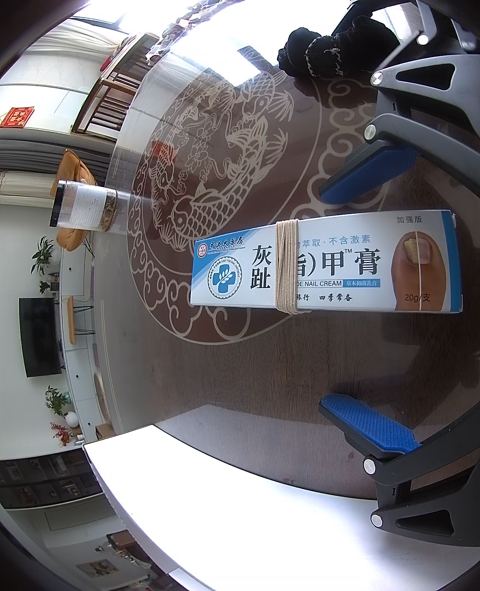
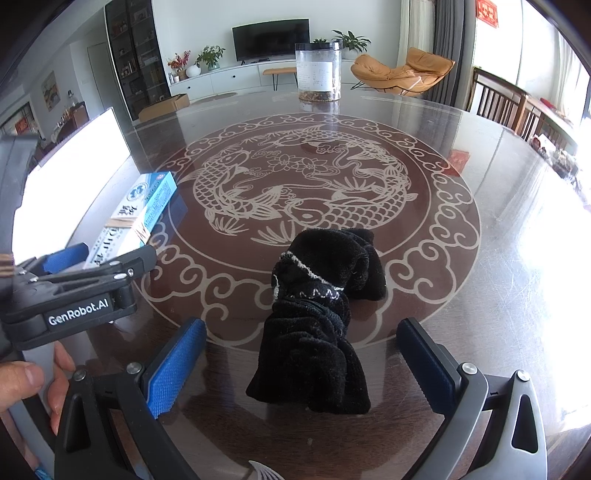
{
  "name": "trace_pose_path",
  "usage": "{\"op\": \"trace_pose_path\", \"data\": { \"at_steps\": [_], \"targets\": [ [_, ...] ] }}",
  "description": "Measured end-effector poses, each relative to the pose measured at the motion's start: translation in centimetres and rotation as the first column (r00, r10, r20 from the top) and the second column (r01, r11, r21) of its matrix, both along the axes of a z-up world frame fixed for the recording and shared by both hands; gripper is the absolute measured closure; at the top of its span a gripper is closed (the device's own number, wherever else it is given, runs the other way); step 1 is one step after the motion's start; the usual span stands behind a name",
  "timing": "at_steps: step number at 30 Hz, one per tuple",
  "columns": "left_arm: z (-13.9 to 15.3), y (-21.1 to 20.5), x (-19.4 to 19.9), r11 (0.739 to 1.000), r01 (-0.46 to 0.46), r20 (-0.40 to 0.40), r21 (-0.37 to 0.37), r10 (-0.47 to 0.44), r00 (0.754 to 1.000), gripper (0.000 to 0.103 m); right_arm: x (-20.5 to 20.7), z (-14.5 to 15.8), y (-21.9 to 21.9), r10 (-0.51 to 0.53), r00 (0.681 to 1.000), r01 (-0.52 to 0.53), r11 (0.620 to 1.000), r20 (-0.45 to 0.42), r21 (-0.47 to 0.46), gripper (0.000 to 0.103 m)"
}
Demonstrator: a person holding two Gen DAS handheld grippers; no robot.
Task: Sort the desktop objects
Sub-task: 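Hold the cream box and plush bag lifted above the table, then carry the cream box and plush bag over the white box with both tools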
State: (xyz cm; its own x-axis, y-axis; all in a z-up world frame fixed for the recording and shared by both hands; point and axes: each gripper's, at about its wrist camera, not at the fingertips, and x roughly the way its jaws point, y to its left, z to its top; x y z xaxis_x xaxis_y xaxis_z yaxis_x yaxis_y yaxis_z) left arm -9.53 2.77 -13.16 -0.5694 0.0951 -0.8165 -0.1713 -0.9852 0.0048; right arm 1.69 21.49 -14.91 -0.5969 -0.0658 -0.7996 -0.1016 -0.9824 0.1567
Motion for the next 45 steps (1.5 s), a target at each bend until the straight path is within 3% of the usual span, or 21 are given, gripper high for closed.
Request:
{"op": "trace_pose_path", "data": {
  "at_steps": [3, 6, 8, 11, 13, 14, 15, 16, 18, 21, 24, 27, 29, 32, 35, 38, 42, 45],
  "targets": [
    [0.0, -0.1, 0.1, 0.999, 0.051, 0.028, -0.005, -0.051, 0.998, 0.000, 0.7, 0.8, 3.3, -0.064, 0.998, 0.058, 0.982, -0.029, -0.178, 0.000],
    [0.1, 0.1, -0.1, 0.997, 0.073, 0.070, -0.014, -0.072, 0.995, 0.000, 0.9, 1.6, 4.4, -0.063, 0.998, 0.057, 0.976, -0.022, -0.209, 0.000],
    [0.1, 0.3, -0.6, 0.996, 0.084, 0.097, -0.018, -0.082, 0.992, 0.000, 0.7, 2.1, 3.7, -0.015, 1.000, 0.012, 0.985, -0.019, -0.173, 0.000],
    [0.1, 1.0, -1.2, 0.991, 0.131, 0.112, -0.021, -0.128, 0.985, 0.000, -0.6, 2.5, 1.2, 0.092, 0.995, -0.091, 0.995, 0.026, -0.041, 0.000],
    [0.4, 1.3, -1.1, 0.988, 0.151, 0.088, -0.019, -0.149, 0.985, 0.011, -1.8, 1.9, -0.1, 0.133, 0.987, -0.136, 0.990, 0.091, 0.035, 0.001],
    [0.7, 1.4, -0.9, 0.987, 0.163, 0.064, -0.017, -0.161, 0.985, 0.037, -2.2, 1.6, -0.5, 0.136, 0.984, -0.143, 0.988, 0.112, 0.058, 0.004],
    [1.1, 1.5, -0.8, 0.985, 0.170, 0.054, -0.018, -0.168, 0.984, 0.059, -2.6, 1.2, -0.6, 0.141, 0.981, -0.151, 0.987, 0.134, 0.062, 0.023],
    [1.3, 1.6, -0.8, 0.985, 0.169, 0.068, -0.018, -0.168, 0.983, 0.059, -2.9, 0.8, -0.7, 0.142, 0.977, -0.153, 0.986, 0.162, 0.063, 0.055],
    [1.7, 1.2, -0.4, 0.986, 0.166, 0.071, 0.017, -0.167, 0.983, 0.060, -2.6, 1.1, -0.6, 0.142, 0.978, -0.156, 0.984, 0.152, 0.086, 0.070],
    [3.2, 0.6, 1.5, 0.984, 0.173, 0.029, 0.043, -0.175, 0.984, 0.060, -1.5, 2.4, -0.5, 0.142, 0.982, -0.155, 0.983, 0.127, 0.100, 0.070],
    [5.8, -0.4, 3.2, 0.976, 0.174, -0.006, 0.133, -0.175, 0.985, 0.060, -0.5, 4.7, -0.1, 0.149, 0.985, -0.156, 0.985, 0.090, 0.073, 0.070],
    [10.3, -2.7, 5.3, 0.953, 0.178, -0.064, 0.247, -0.167, 0.984, 0.060, -0.1, 8.4, -1.0, 0.179, 0.983, -0.181, 0.982, 0.030, 0.051, 0.070],
    [13.9, -5.2, 6.8, 0.940, 0.191, -0.121, 0.284, -0.162, 0.979, 0.060, 0.1, 11.6, -2.6, 0.222, 0.975, -0.221, 0.975, -0.020, 0.034, 0.070],
    [18.7, -10.2, 9.0, 0.959, 0.172, -0.214, 0.224, -0.124, 0.969, 0.060, 0.4, 15.9, -6.7, 0.317, 0.943, -0.318, 0.948, -0.096, 0.004, 0.070],
    [20.7, -16.2, 9.7, 0.988, 0.073, -0.225, 0.139, -0.040, 0.974, 0.060, -0.1, 18.5, -13.0, 0.437, 0.887, -0.446, 0.894, -0.147, -0.034, 0.070],
    [19.5, -21.8, 9.3, 0.997, -0.055, -0.181, 0.045, 0.063, 0.981, 0.060, -0.4, 19.8, -19.4, 0.547, 0.818, -0.566, 0.820, -0.175, -0.085, 0.070],
    [16.1, -27.7, 8.6, 0.982, -0.184, -0.067, 0.037, 0.186, 0.980, 0.060, -0.8, 18.8, -27.5, 0.667, 0.726, -0.686, 0.720, -0.167, -0.107, 0.070],
    [13.6, -30.2, 8.6, 0.969, -0.246, 0.005, 0.034, 0.246, 0.969, 0.059, -1.1, 16.3, -32.1, 0.728, 0.679, -0.734, 0.667, -0.093, -0.127, 0.070]
  ]
}}
